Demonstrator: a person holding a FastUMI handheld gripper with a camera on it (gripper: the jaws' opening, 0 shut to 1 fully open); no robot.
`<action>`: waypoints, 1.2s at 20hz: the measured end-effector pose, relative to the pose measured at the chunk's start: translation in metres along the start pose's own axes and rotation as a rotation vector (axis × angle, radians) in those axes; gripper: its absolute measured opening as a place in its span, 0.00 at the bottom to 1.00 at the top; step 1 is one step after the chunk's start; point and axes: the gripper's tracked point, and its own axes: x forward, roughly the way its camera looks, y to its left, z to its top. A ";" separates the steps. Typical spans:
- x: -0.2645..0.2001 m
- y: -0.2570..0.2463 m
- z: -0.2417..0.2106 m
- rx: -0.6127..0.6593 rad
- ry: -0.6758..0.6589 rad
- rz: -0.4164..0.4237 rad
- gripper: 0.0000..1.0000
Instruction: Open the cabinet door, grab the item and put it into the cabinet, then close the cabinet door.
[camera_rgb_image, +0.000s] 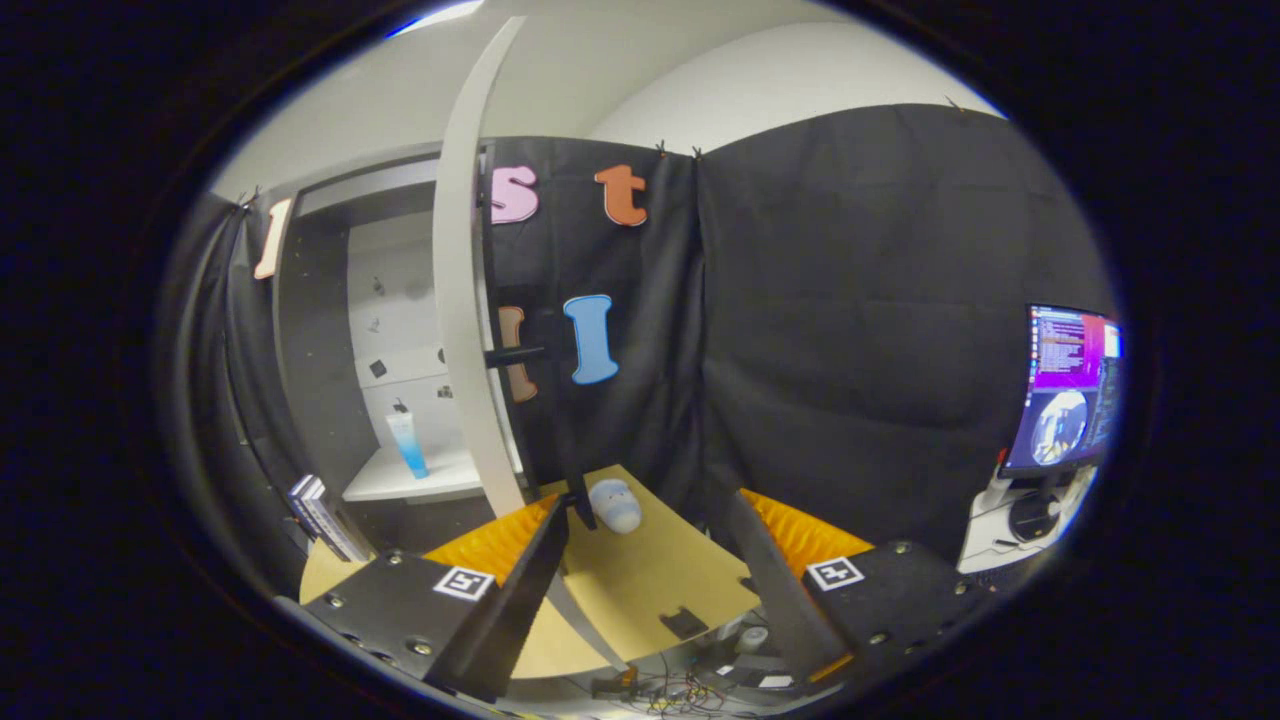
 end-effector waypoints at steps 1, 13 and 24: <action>-0.002 0.004 0.001 -0.009 -0.003 0.006 0.97; -0.022 0.114 -0.015 -0.025 0.027 0.310 0.97; -0.003 0.214 -0.036 -0.022 0.069 0.540 0.98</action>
